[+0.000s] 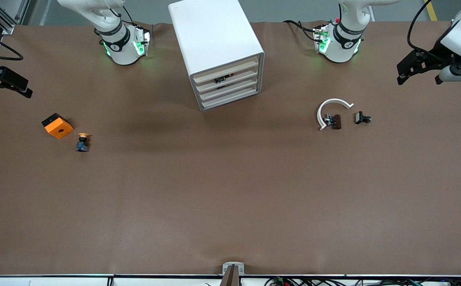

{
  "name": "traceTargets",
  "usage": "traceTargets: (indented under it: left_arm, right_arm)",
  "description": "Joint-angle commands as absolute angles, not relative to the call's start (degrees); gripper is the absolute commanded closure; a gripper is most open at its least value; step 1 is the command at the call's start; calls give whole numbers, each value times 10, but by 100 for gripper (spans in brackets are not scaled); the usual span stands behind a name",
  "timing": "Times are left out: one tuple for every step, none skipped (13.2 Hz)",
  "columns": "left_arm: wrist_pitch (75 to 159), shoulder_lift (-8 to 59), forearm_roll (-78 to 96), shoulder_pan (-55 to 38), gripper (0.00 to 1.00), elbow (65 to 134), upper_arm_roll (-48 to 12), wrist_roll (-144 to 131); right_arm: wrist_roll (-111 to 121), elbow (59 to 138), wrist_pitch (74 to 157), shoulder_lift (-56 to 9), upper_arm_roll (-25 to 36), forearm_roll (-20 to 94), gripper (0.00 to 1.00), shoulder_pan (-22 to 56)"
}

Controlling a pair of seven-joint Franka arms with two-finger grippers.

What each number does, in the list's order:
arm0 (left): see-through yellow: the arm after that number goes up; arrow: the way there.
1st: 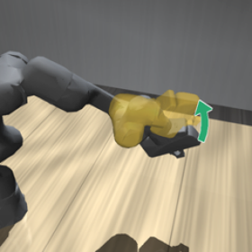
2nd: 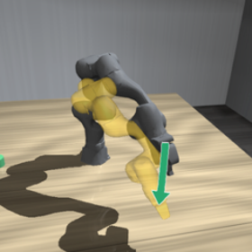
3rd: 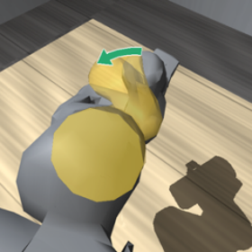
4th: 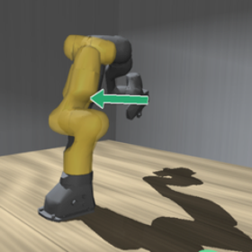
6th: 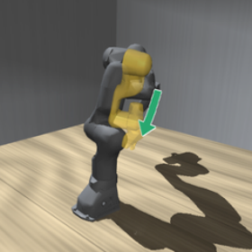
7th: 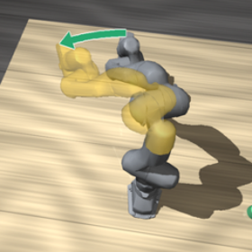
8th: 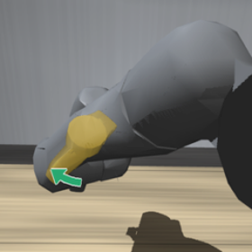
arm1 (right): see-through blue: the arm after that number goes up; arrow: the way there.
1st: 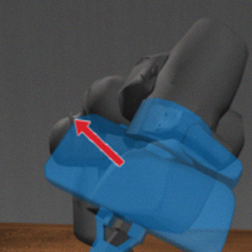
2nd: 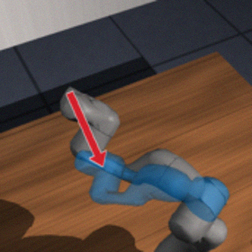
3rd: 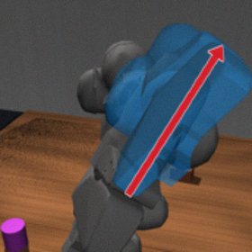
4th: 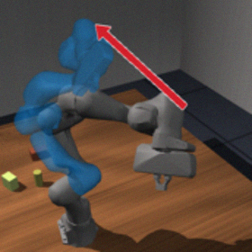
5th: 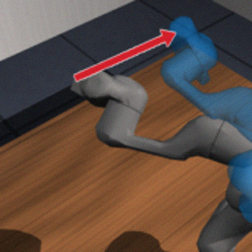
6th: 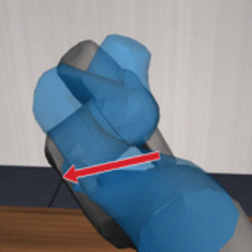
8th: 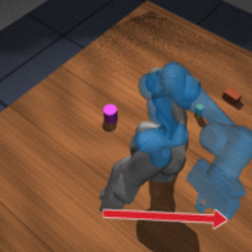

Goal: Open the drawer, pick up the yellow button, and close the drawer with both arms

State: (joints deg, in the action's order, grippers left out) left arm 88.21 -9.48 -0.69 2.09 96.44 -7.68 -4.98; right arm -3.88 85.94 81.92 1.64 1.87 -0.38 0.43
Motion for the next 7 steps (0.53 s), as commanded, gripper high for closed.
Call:
traceTargets:
  left_arm:
    - [882, -78, -5, 33, 0, 942, -77, -40]
    - [882, -71, -5, 33, 0, 934, -78, -49]
    - [882, -62, -4, 33, 0, 925, -78, -51]
    - [882, -61, -6, 32, 0, 919, -78, -52]
    - [882, -57, -7, 33, 0, 916, -78, -52]
    - [882, -57, -7, 33, 0, 912, -78, -51]
    - [881, -57, -6, 34, 0, 912, -77, -50]
  right_arm:
    - [-35, 839, 807, 7, 15, -7, 0, -2]
    - [-35, 839, 807, 7, 14, -7, 0, -2]
    - [-35, 839, 807, 7, 14, -7, 0, -2]
    - [-35, 839, 807, 7, 14, -7, 0, -2]
    - [-35, 839, 807, 7, 15, -7, 0, -2]
    - [-35, 839, 807, 7, 15, -7, 0, -2]
    - [-35, 839, 807, 7, 14, -7, 0, -2]
